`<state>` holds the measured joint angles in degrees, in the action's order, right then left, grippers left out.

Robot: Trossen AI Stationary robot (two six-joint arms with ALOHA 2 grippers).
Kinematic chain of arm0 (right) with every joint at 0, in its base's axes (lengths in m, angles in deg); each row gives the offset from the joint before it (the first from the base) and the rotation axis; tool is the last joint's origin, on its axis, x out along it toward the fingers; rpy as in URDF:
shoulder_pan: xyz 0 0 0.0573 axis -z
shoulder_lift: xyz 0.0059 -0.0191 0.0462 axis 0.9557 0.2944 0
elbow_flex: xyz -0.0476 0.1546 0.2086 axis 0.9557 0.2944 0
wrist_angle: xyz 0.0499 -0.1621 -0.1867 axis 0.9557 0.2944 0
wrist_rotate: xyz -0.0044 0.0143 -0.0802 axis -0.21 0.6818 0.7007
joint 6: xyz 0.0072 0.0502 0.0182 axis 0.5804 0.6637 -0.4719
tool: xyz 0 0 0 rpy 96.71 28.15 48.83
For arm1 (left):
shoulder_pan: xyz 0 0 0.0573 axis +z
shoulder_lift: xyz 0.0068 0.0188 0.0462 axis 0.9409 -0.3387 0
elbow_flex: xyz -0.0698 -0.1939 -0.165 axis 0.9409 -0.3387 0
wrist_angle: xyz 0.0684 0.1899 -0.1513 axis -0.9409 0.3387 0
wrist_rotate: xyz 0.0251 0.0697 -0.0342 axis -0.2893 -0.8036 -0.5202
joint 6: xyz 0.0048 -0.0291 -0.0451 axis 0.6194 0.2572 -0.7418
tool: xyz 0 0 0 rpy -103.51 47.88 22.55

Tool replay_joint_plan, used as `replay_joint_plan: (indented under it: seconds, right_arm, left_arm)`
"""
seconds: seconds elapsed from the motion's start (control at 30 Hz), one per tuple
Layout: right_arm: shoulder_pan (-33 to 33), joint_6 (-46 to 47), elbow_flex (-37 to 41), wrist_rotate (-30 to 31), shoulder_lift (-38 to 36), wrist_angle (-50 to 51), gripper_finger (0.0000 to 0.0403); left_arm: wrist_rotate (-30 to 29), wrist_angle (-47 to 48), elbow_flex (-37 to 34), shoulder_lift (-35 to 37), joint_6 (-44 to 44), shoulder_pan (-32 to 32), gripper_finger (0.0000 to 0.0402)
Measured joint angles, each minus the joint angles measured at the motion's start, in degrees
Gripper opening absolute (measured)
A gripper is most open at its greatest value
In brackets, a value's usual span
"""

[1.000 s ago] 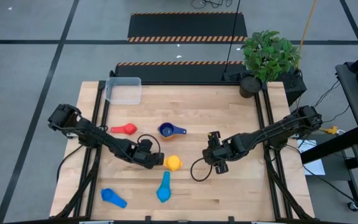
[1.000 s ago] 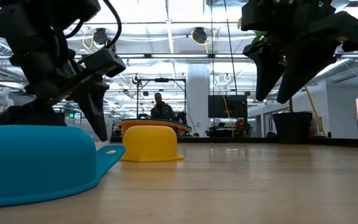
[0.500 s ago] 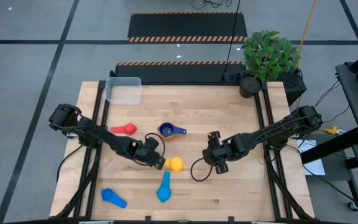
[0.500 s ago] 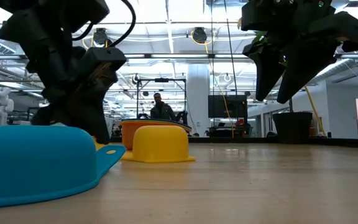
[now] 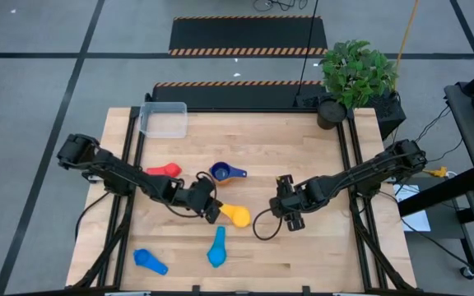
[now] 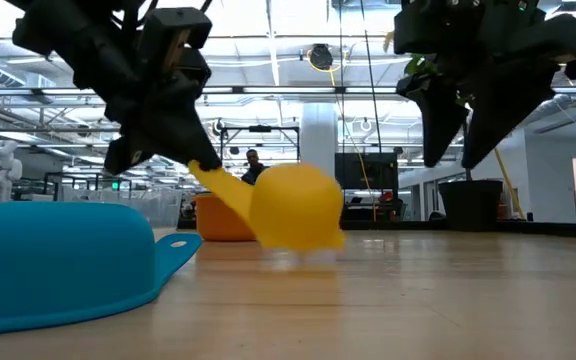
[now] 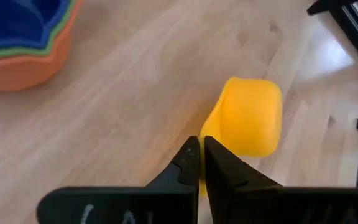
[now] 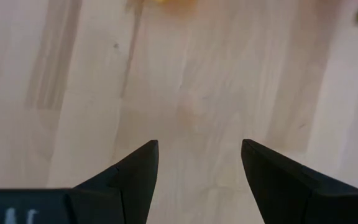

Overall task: Nest measuring cups in basket
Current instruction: Stack the yellow measuring cup on top of the violet measuring cup

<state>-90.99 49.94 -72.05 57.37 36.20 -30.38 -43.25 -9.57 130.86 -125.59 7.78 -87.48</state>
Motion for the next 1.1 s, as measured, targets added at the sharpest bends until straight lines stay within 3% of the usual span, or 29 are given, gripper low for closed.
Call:
replay_joint_plan:
  seconds: [0.5, 0.7, 0.87, 1.1]
  right_arm:
    - [0.00, 0.02, 0.00, -0.07, 0.00, 0.58, 0.0224]
    - [0.00, 2.98, 0.00, 0.04, -1.11, 4.10, 0.0224]
    - [-0.13, 7.32, 0.00, 2.23, -6.27, 7.26, 0.0224]
    - [-3.68, 12.00, -0.04, 14.64, -17.07, 6.25, 0.0224]
  left_arm:
    - [-4.60, 0.17, 1.02, 0.76, 6.80, -1.29, 0.0006]
    - [-13.34, 0.62, 5.78, 0.78, 17.46, -2.47, 0.0006]
    - [-20.66, 4.71, 11.03, 0.79, 24.93, -4.88, 0.0006]
    - [-31.80, 6.15, 14.53, 0.79, 32.93, -8.36, 0.0006]
